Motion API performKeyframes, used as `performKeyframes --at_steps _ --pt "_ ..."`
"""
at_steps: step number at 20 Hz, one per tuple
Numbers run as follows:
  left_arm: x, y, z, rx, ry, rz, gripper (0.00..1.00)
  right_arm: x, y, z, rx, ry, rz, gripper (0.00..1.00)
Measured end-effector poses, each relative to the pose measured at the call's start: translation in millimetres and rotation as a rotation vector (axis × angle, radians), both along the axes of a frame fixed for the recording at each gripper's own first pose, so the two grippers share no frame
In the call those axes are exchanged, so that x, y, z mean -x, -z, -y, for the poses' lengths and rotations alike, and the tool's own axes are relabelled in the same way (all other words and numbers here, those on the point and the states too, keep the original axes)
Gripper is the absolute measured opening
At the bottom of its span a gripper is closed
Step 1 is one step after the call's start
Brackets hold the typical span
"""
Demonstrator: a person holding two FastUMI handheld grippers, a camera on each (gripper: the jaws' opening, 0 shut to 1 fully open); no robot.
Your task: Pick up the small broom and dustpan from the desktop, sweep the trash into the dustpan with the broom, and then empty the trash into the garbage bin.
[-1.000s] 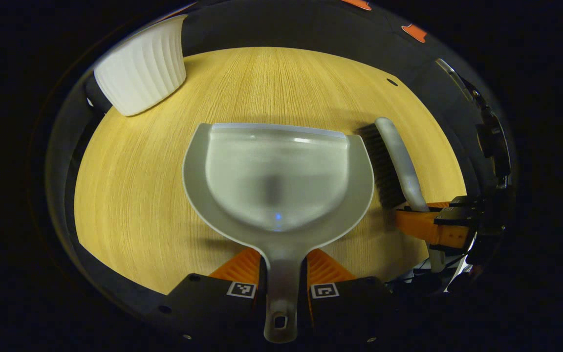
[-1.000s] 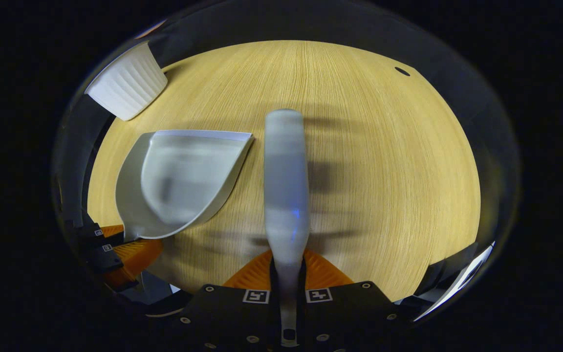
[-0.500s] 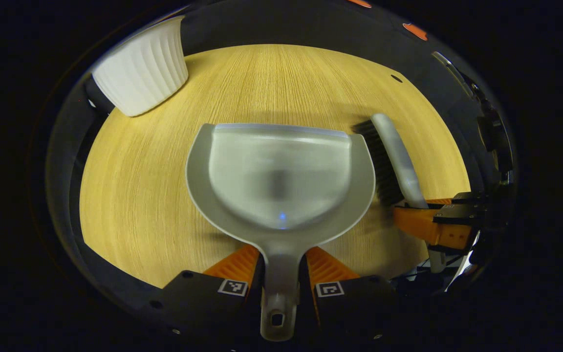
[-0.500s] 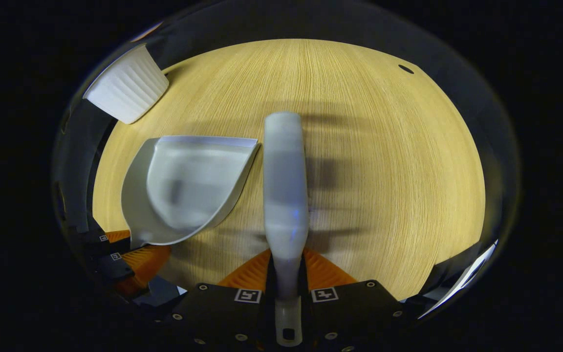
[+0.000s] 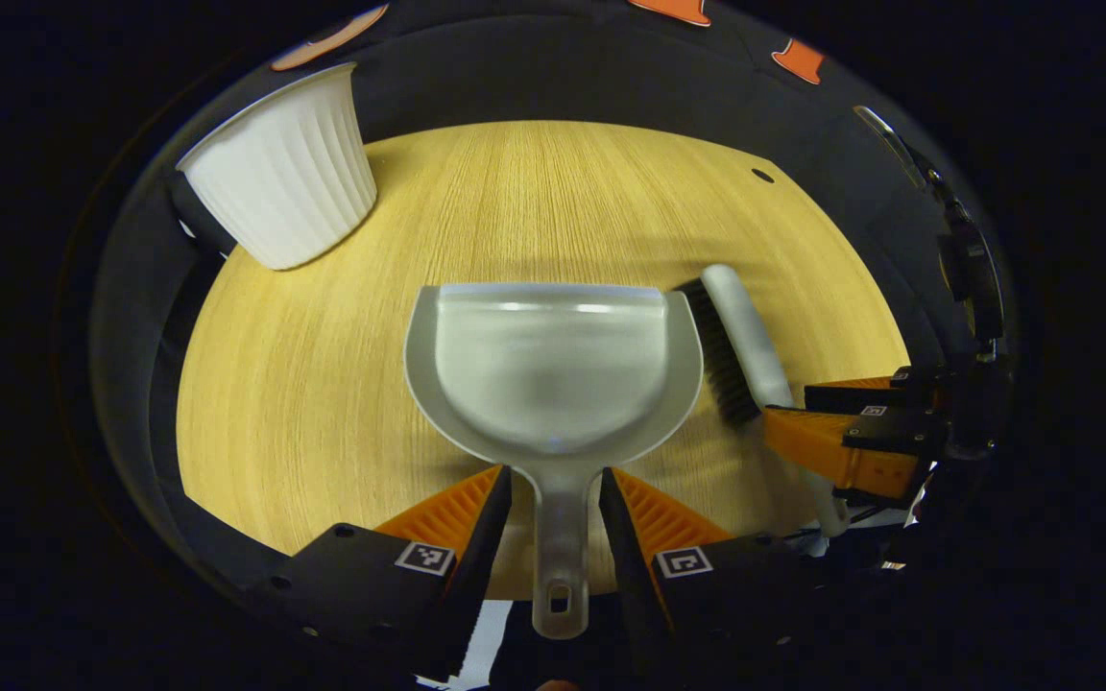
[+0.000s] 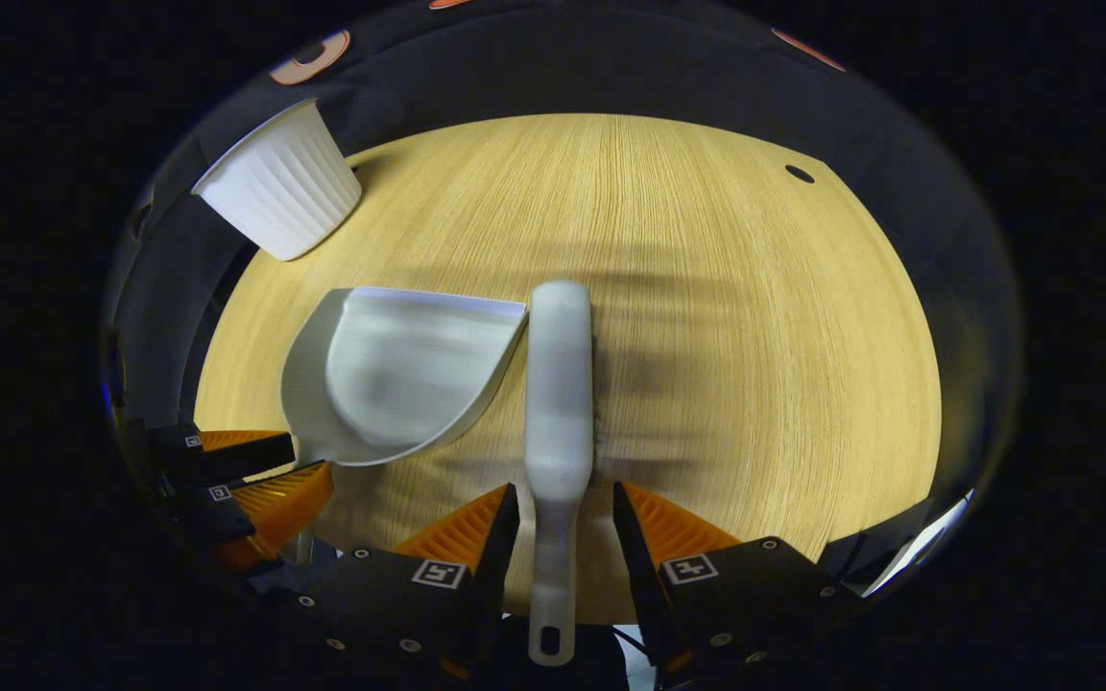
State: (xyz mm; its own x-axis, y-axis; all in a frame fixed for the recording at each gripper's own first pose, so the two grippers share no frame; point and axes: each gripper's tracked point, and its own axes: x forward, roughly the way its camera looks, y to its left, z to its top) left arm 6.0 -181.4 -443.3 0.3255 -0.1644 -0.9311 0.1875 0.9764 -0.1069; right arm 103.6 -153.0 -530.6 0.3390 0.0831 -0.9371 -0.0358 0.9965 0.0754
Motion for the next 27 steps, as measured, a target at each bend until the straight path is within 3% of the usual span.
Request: performKeyframes --at_steps 5,8,12,15,16,17,19,22,27 --pt "-31.9 -62.0 0.0 0.022 0.01 0.232 0.7 -24.9 -61.3 -2.0 -0.027 -0.012 0.194 0.7" --pt "-51.1 -110.4 -5.4 0.033 -0.024 0.419 0.79 -41.3 -115.0 0.2 -0.023 -0.035 0.344 0.69" --pt "-45.8 -147.2 -23.3 0.042 -0.068 0.626 0.79 -48.4 -169.5 11.0 -0.01 -0.017 0.511 0.7" --pt "-48.2 -129.4 -22.7 0.063 -0.103 0.748 0.88 -57.2 -203.3 27.5 0.001 0.014 0.636 0.76" --pt "-49.4 -131.1 -21.0 0.076 -0.111 0.795 0.88 -59.9 -222.6 36.1 0.015 0.027 0.691 0.71" --pt "-48.6 -132.5 -22.0 0.083 -0.12 0.825 0.88 -59.4 -233.6 41.1 0.022 0.033 0.736 0.83" --pt "-46.0 -144.6 -27.3 0.1 -0.152 0.915 0.89 -60.2 -269.9 49.0 0.032 0.063 0.85 0.92" --pt "-44.4 -165.1 -28.6 0.106 -0.169 1.049 0.94 -55.3 -304.3 59.0 -0.001 0.113 0.971 0.94" --pt "-30.4 -191.6 -37.9 0.14 -0.16 1.193 0.94 -49.9 -354.0 72.5 0.025 0.156 1.157 0.94"
